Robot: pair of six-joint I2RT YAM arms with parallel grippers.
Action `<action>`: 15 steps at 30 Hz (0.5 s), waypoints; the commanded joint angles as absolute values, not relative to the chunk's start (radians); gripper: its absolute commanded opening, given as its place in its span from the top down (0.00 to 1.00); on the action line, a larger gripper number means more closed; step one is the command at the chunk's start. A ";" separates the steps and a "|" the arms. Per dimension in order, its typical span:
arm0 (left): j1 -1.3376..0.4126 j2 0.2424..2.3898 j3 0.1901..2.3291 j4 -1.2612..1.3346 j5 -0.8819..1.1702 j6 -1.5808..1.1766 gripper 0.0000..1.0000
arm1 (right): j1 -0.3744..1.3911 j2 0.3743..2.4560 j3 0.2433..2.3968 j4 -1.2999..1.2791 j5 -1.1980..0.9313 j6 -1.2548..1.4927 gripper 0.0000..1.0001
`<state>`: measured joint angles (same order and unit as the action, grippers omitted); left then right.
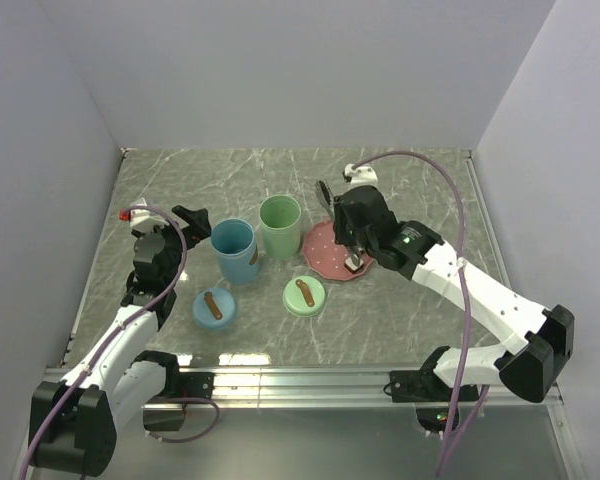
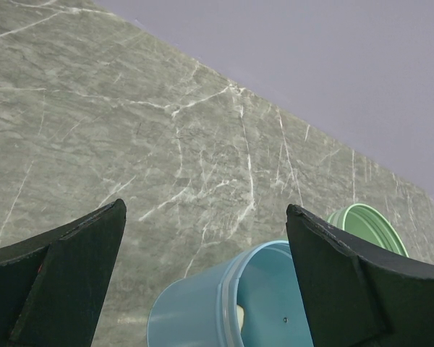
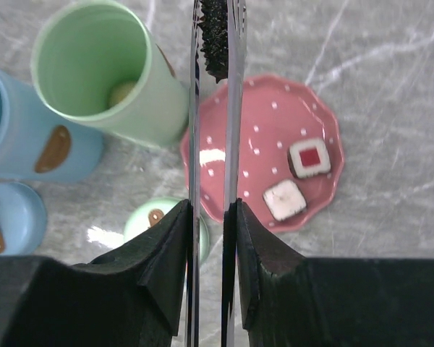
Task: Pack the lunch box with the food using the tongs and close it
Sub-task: Place the food into the lunch box
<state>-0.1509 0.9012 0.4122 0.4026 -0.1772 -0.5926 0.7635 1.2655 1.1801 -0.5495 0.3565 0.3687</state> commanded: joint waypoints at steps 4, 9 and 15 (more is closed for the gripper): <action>-0.147 0.907 0.420 0.453 -0.169 -0.601 0.01 | 0.810 1.319 1.322 -0.529 0.367 0.298 0.78; -0.147 0.914 0.420 0.456 -0.167 -0.603 0.00 | 0.867 1.359 1.368 -0.525 0.345 0.273 0.77; -0.147 0.913 0.419 0.457 -0.164 -0.603 0.01 | 0.913 1.413 1.394 -0.522 0.345 0.268 0.77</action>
